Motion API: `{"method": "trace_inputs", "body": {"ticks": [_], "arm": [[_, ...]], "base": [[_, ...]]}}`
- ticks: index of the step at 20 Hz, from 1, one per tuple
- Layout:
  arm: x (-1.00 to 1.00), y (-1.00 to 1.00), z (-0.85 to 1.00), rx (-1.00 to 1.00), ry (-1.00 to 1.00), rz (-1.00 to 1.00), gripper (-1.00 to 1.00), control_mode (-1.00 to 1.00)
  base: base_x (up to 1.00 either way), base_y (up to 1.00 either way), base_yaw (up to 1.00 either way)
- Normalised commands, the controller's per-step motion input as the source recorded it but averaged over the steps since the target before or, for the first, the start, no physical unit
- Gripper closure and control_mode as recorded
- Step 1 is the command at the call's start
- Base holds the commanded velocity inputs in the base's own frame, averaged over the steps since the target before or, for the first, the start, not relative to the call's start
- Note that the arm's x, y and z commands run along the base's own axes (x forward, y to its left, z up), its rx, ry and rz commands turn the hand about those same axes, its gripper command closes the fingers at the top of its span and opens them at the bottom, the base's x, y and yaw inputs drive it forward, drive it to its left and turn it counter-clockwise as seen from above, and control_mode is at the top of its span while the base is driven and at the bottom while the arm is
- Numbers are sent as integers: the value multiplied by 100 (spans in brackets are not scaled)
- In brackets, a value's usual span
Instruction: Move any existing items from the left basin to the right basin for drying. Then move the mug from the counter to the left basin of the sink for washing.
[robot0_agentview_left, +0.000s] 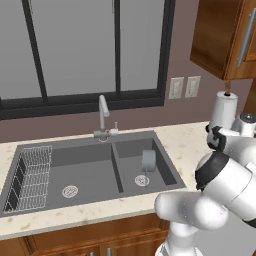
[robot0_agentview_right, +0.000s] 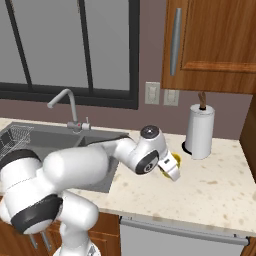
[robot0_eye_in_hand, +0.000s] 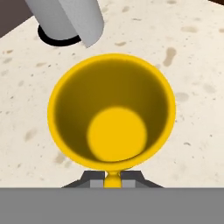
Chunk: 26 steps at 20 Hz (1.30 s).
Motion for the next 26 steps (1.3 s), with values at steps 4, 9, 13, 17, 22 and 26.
{"method": "trace_inputs", "body": {"ticks": [4, 9, 13, 17, 22, 26], "arm": [[-18, 44, 32, 0, 0, 0, 100, -100], [-12, 52, 24, 0, 0, 0, 100, -100], [0, 65, 18, 0, -2, 0, 100, -100], [0, 71, 21, 0, 0, 2, 100, -100], [0, 73, 14, 0, 0, 6, 100, -100], [0, 70, 4, 0, 0, 9, 100, -100]], "base": [[0, 0, 0], [0, 0, 0], [0, 0, 0], [0, 0, 0], [0, 0, 0], [0, 0, 0]]}}
